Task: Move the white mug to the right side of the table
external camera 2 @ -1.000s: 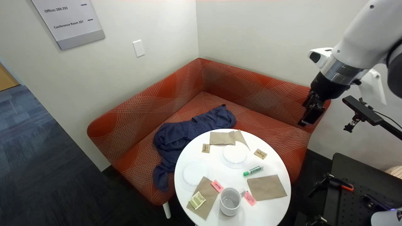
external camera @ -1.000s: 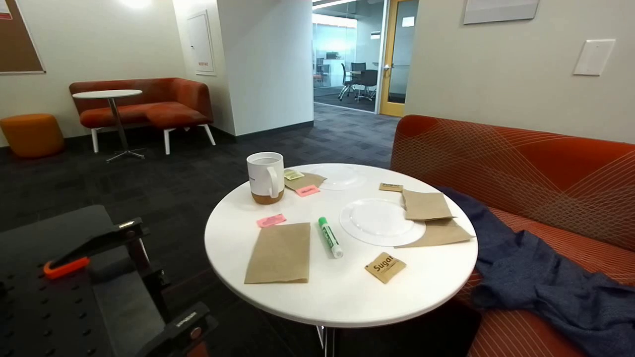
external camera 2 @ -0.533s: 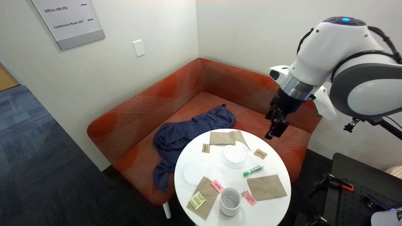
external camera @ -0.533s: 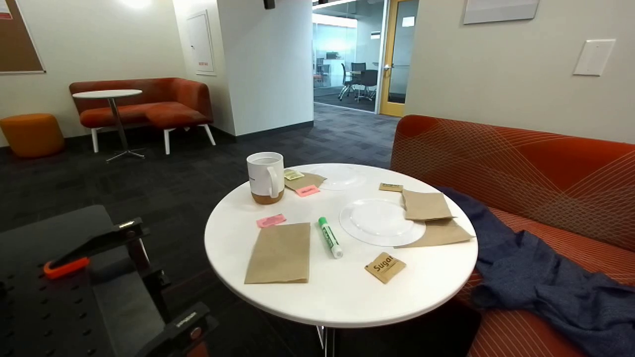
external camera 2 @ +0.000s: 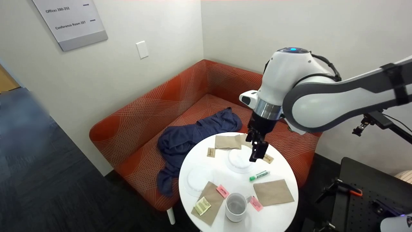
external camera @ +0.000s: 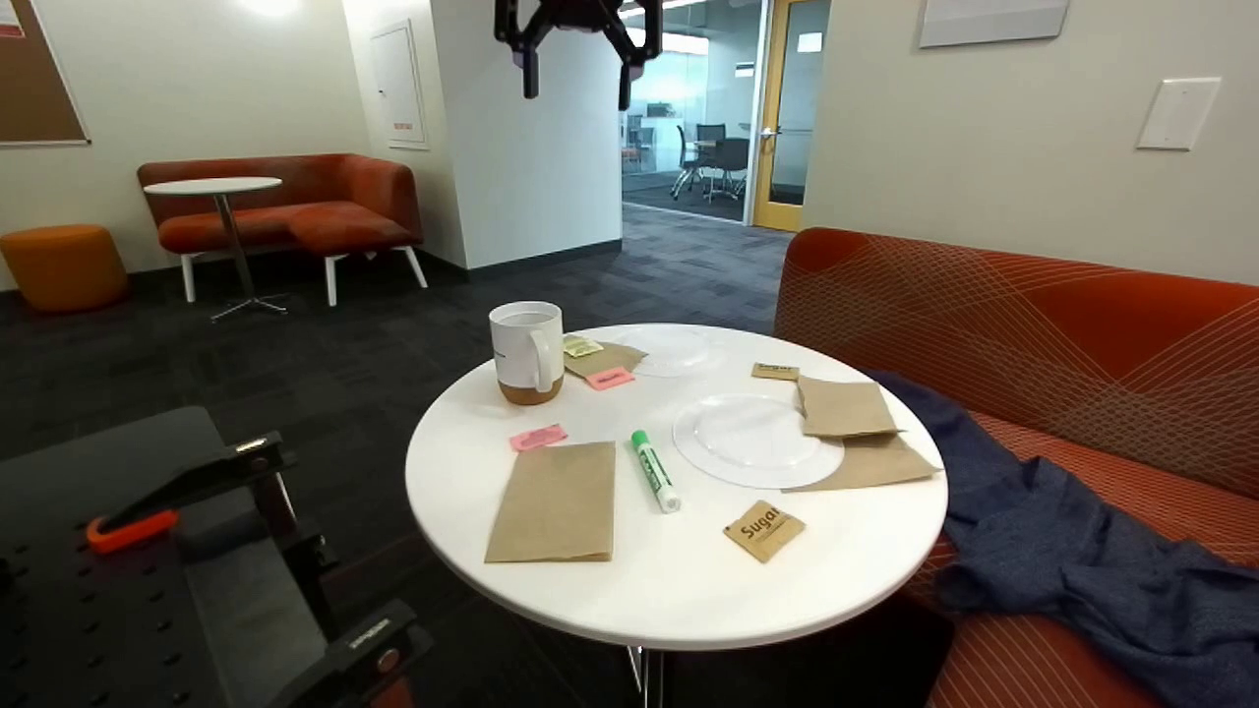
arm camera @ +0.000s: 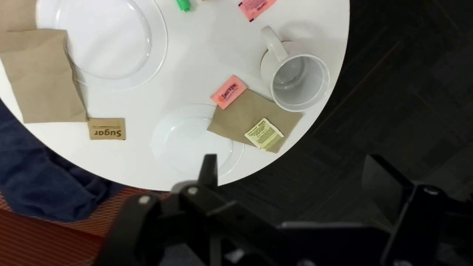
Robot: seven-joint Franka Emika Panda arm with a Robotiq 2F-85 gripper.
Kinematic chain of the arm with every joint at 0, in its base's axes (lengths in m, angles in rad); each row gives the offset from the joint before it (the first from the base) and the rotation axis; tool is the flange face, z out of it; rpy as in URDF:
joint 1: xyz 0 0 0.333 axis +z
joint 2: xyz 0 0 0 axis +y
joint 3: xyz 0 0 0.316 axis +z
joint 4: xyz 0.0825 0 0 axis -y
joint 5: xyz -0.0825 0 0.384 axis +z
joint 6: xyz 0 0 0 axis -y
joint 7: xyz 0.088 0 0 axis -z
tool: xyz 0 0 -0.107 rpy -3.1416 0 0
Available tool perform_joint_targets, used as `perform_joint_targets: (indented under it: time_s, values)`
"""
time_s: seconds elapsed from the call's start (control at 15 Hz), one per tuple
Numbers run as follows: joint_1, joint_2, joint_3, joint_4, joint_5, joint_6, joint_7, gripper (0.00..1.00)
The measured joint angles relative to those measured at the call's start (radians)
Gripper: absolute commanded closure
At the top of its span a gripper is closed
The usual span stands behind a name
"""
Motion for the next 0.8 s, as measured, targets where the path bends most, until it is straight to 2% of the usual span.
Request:
perform_joint_targets:
  time_s: [0.33,0.8]
  values:
    - [-0.005,0.088,0.055,0.031,-0.003,0.0,-0.012,0.0]
    - [-0.003,0.097,0.129,-0.007,-0.045,0.008,-0.007,0.0]
